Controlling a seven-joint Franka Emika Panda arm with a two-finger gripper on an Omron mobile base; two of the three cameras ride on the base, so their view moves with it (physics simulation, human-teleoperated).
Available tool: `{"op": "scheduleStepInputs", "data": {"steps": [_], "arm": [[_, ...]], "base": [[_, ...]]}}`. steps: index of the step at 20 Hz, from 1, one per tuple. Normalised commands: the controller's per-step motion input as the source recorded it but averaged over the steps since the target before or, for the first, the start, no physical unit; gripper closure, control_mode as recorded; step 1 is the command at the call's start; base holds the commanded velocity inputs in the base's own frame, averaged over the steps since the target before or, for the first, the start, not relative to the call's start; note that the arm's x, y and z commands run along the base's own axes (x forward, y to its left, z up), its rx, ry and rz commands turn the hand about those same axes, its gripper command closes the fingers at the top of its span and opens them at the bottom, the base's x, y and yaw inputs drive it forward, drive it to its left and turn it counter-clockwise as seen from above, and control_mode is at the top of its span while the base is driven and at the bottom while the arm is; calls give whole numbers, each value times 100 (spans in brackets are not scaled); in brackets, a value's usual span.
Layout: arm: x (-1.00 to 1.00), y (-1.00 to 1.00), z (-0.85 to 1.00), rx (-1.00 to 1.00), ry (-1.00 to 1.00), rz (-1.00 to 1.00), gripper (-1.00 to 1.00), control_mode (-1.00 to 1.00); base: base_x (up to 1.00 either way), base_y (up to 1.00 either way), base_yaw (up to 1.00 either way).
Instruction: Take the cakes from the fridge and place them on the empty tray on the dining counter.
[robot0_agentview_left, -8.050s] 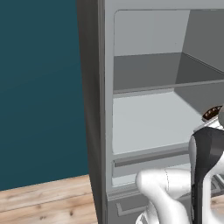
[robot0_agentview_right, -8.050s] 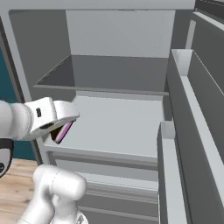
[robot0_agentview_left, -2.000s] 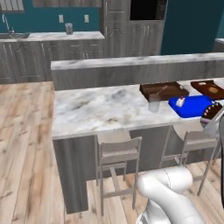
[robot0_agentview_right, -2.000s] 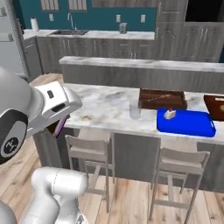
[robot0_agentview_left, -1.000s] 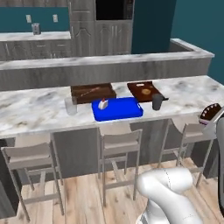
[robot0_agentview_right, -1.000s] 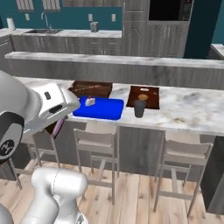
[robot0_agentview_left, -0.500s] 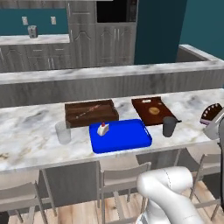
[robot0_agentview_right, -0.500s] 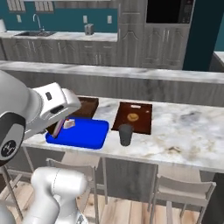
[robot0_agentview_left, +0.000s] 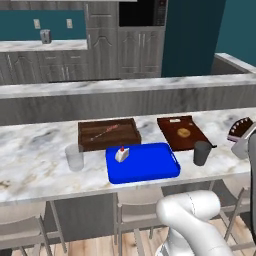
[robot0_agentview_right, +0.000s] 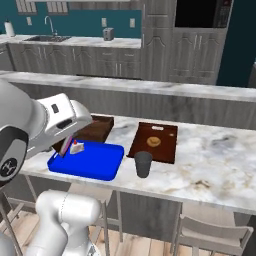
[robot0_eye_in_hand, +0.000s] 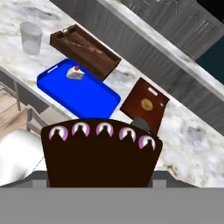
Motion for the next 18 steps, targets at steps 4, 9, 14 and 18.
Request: {"op": "scheduleStepInputs", "data": {"steps": [4,9,14,18], "arm": [[0,0,0,0,0,0,100,100],[76,0,-36,5,16,5,100,-100],[92,10,-60,4,24,11,100,-100],[69,34,-71,0,6,5,100,-100]], "base": [[41,0,2],[10,0,0],[0,0,0],[0,0,0]]}}
